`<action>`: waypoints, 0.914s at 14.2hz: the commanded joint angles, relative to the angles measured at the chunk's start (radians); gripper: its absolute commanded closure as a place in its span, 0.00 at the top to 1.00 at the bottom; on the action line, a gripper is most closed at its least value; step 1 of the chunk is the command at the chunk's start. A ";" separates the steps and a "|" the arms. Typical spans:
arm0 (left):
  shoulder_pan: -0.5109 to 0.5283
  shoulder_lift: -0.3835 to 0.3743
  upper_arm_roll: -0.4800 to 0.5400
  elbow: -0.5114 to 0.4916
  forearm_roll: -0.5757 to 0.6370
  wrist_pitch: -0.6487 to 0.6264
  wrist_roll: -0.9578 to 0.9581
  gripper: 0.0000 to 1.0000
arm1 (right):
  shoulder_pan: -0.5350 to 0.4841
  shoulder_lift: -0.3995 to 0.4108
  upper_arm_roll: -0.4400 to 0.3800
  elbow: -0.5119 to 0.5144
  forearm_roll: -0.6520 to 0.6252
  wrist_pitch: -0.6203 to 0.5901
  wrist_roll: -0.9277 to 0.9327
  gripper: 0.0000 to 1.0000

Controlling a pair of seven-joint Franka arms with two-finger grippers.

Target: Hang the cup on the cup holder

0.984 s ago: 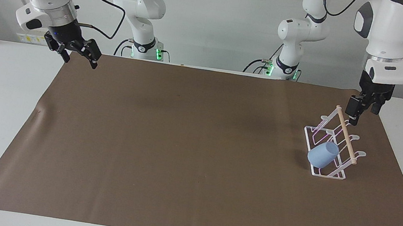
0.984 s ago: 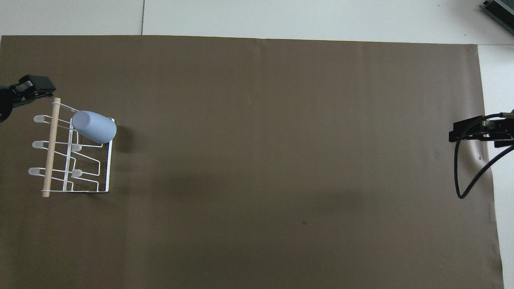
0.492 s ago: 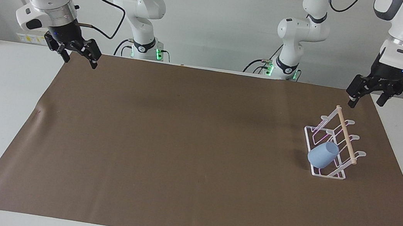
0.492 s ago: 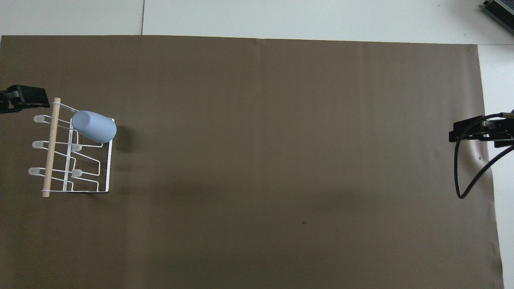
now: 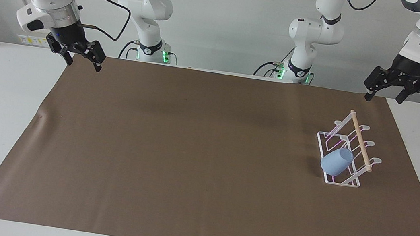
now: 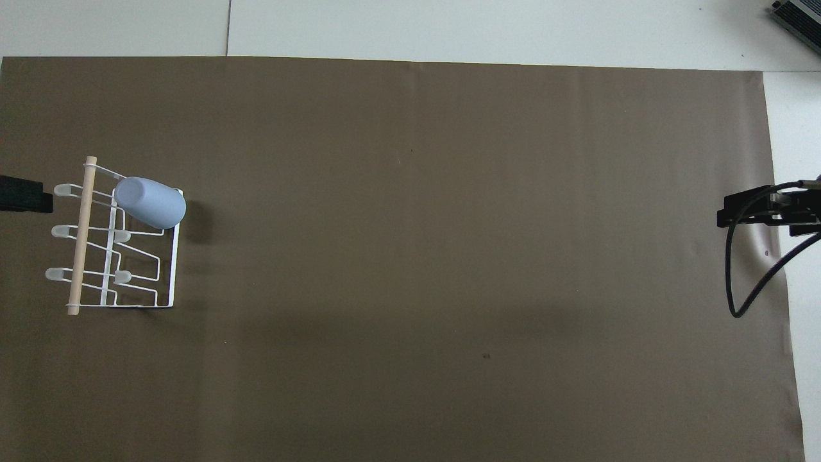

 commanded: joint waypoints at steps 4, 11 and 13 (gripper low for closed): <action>-0.018 0.098 0.006 0.143 -0.017 -0.095 0.016 1.00 | -0.003 -0.007 0.006 -0.008 -0.009 -0.007 0.015 1.00; -0.029 0.062 0.003 0.115 -0.015 -0.108 0.018 1.00 | -0.003 -0.007 0.006 -0.008 -0.009 -0.007 0.015 1.00; -0.029 0.050 0.003 0.094 -0.015 -0.108 0.018 1.00 | -0.003 -0.007 0.006 -0.008 -0.009 -0.007 0.015 1.00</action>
